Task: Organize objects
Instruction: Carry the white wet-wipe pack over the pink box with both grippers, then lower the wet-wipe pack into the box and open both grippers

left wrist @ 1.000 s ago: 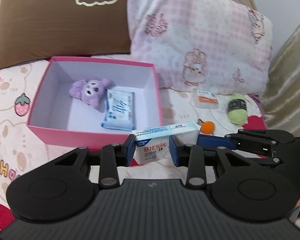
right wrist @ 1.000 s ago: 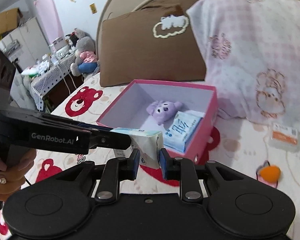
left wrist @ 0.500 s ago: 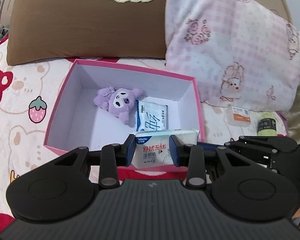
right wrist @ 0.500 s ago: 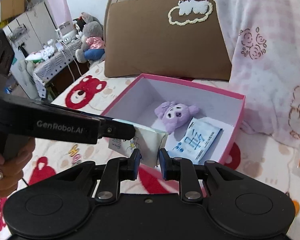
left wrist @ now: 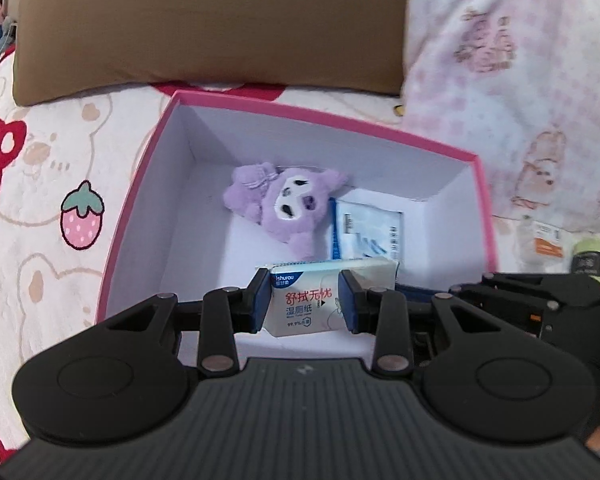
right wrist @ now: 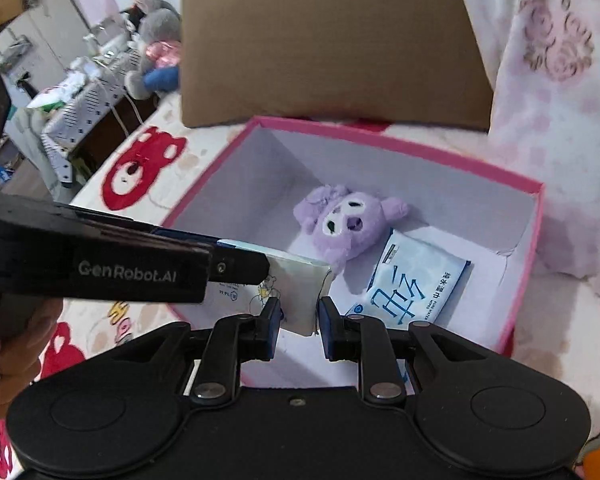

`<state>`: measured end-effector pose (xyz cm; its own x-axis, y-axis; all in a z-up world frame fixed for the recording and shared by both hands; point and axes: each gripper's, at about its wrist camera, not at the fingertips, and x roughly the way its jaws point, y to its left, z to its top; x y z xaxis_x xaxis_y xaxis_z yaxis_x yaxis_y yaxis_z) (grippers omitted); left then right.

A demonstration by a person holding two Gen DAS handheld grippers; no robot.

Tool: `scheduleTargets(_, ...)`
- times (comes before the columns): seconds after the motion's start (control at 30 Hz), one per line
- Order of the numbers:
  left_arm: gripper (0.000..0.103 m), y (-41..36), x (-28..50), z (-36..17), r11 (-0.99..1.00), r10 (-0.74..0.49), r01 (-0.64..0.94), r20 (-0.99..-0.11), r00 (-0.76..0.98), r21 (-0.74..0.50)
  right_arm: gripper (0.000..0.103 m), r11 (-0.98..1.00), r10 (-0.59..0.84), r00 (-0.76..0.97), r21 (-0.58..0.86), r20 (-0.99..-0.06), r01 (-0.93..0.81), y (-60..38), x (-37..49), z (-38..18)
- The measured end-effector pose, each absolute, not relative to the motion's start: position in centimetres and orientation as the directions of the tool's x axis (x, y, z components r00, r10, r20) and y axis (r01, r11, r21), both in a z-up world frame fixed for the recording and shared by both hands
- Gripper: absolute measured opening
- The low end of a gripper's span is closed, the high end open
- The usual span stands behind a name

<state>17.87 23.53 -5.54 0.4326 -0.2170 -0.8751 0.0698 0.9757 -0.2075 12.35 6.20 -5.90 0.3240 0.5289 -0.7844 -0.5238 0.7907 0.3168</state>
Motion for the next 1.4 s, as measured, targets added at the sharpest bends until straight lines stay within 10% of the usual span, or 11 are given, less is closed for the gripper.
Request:
scheduleTargets(0.83, 0.034, 24.7, 23.7, -14.0, 0.978, -0.193, -0.005, -0.924, 0.331, -0.207, 0.025, 0.859, 0.405, 0.198, 0.297, -0.893, -0.417, 10.1, 17.8, -12.6)
scheduleTargets(1.4, 0.046, 24.1, 20.8, -9.0, 0.987, -0.162, 0.06, -0.905, 0.394, -0.151, 0.035, 0.822, 0.4, 0.35, 0.163, -0.847, -0.545, 7.1, 13.8, -6.2)
